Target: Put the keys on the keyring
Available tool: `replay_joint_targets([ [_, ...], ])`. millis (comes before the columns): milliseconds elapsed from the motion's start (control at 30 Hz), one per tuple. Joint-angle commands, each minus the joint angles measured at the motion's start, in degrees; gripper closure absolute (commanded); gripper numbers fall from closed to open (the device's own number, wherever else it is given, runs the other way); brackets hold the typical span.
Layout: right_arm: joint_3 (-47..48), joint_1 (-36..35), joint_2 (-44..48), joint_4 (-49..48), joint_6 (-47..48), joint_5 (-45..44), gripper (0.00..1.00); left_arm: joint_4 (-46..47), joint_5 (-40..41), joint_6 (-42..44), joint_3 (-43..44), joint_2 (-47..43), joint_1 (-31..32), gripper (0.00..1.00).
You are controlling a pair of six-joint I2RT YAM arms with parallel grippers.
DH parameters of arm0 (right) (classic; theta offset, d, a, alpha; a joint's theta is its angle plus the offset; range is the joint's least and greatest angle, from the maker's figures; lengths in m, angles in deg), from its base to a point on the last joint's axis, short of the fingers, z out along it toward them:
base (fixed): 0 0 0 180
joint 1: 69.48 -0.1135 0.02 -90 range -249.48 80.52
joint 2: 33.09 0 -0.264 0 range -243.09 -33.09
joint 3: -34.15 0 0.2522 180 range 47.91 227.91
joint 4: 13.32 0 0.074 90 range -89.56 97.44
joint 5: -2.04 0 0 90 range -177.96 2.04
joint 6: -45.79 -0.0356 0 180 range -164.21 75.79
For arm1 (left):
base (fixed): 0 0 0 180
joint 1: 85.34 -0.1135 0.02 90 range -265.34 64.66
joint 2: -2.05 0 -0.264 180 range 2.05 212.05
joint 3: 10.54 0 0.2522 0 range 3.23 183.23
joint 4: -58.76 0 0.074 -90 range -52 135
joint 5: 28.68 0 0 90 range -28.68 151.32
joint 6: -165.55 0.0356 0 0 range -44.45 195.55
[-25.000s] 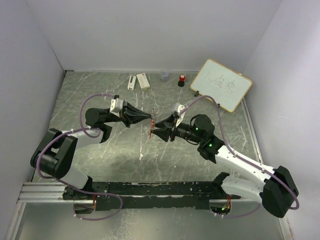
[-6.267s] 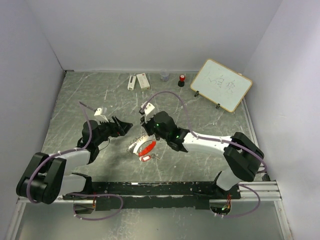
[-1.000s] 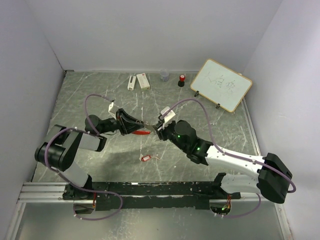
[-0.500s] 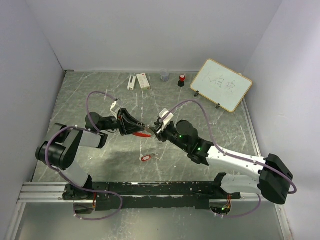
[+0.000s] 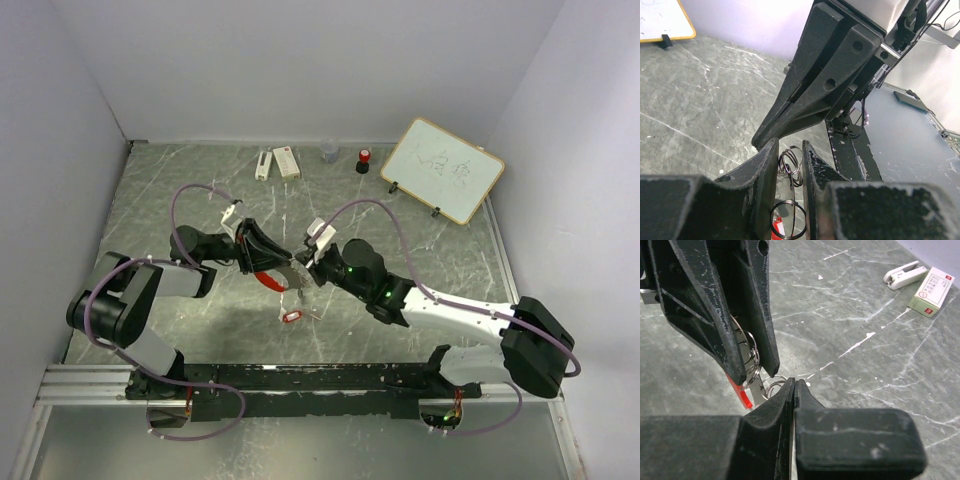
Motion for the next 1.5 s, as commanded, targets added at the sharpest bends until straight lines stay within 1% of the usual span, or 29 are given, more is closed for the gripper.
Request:
replay_joint_targets([
  [0,0.54,0.14,1.84,-2.41,-0.81,-4.79,1.00,16.09,-1.27,-0.10,1.16,-1.75,0.51,0.93],
  [100,-0.46,0.23,3.95,-2.69,-1.44,-9.92,1.00,15.99,-0.58,0.21,1.00,-1.78,0.51,0.93],
  [167,-0.39,0.42,4.89,-1.65,-0.80,-8.39,0.99,16.01,0.24,0.35,0.97,-1.55,0.51,0.93],
  [200,-0.66,0.41,5.34,-1.70,-0.73,-7.70,0.94,16.01,0.72,0.37,0.98,-1.47,0.51,0.93],
  [233,-0.85,0.38,5.94,-1.86,-0.99,-7.44,0.86,16.00,1.15,0.43,1.07,-1.30,0.51,0.93],
  [267,-1.54,0.41,6.92,-1.82,-0.57,-5.44,0.63,15.99,1.64,0.37,1.44,-0.77,0.51,0.93],
  [300,-1.65,0.40,7.23,-1.80,-0.53,-4.74,0.56,16.00,1.69,0.35,1.62,-0.65,0.45,0.93],
  [333,-1.67,0.42,7.23,-1.58,-0.48,-3.90,0.51,16.01,1.89,0.35,1.82,-0.45,0.42,0.93],
  [433,-1.32,0.42,7.05,0.04,-0.46,-1.72,0.49,16.00,2.44,0.04,2.48,-0.18,0.51,0.93],
  [600,-1.93,0.48,6.87,1.97,-2.01,-4.97,0.48,16.00,3.01,-0.44,3.70,0.03,0.38,0.93],
  [833,-2.22,1.45,5.26,1.88,-3.25,-1.65,0.45,16.01,2.69,-0.87,4.81,-0.19,0.42,0.93],
  [1000,-2.34,2.40,5.09,1.72,-3.60,-0.46,0.38,15.92,2.42,-1.21,5.31,-0.80,0.42,0.93],
  [1100,-3.02,3.11,5.85,1.67,-3.71,0.90,0.35,15.98,2.44,-1.23,5.52,-0.86,0.42,0.93],
  [1467,-3.75,5.54,5.45,0.70,-4.31,6.13,0.34,15.97,2.51,-1.41,5.98,-0.99,0.42,0.93],
])
